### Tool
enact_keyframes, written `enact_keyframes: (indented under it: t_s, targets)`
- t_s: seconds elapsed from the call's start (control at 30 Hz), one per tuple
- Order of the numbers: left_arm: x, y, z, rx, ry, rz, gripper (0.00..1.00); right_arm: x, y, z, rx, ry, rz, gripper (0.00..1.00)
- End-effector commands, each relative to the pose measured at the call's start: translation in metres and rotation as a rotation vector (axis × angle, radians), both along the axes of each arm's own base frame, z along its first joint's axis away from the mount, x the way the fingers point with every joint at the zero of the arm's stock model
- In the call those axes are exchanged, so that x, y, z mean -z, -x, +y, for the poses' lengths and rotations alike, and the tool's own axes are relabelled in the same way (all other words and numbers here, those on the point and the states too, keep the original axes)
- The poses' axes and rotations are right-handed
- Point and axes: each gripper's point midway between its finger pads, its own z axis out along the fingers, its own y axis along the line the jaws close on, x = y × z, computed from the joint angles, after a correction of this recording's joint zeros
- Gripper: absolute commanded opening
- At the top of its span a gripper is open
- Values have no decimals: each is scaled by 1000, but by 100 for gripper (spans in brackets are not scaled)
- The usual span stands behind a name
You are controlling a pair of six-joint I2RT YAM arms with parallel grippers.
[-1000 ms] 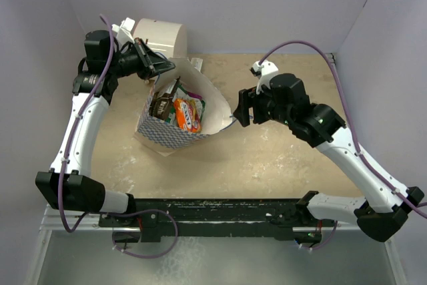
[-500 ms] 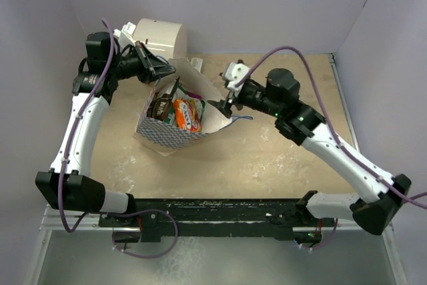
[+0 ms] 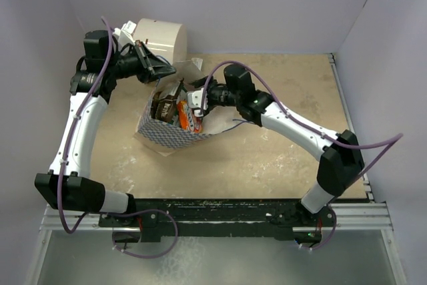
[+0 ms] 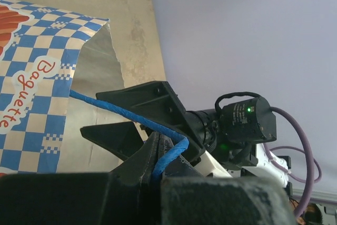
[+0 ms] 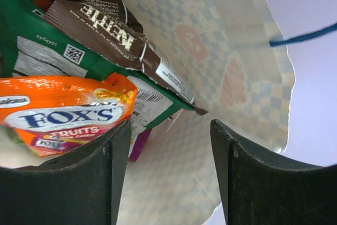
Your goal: Take the snacks out of the paper bag
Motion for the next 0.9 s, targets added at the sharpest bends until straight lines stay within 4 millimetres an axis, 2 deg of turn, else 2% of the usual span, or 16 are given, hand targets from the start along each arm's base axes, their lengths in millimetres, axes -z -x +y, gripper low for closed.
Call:
enact_keyframes:
  t_s: [0.0,0.13,0.37,0.53,0.73,0.87]
  targets:
    - [-32,16,-7,70,25,-97,0,-49,-1,22,-115,-55,-227,61]
    - [-30,15,-7,77,26,-92,0,-32,-7,31,-132,1,-246,61]
    - [-28,12,-9,88,28,-85,0,-22,-15,44,-155,23,-258,60]
    - [-28,10,-9,91,29,-85,0,-25,-12,52,-183,2,-258,55]
    - [-33,9,-10,97,34,-98,0,-14,-7,65,-216,11,-245,51]
    - [-35,8,-10,98,34,-107,0,-8,-10,67,-207,22,-251,51]
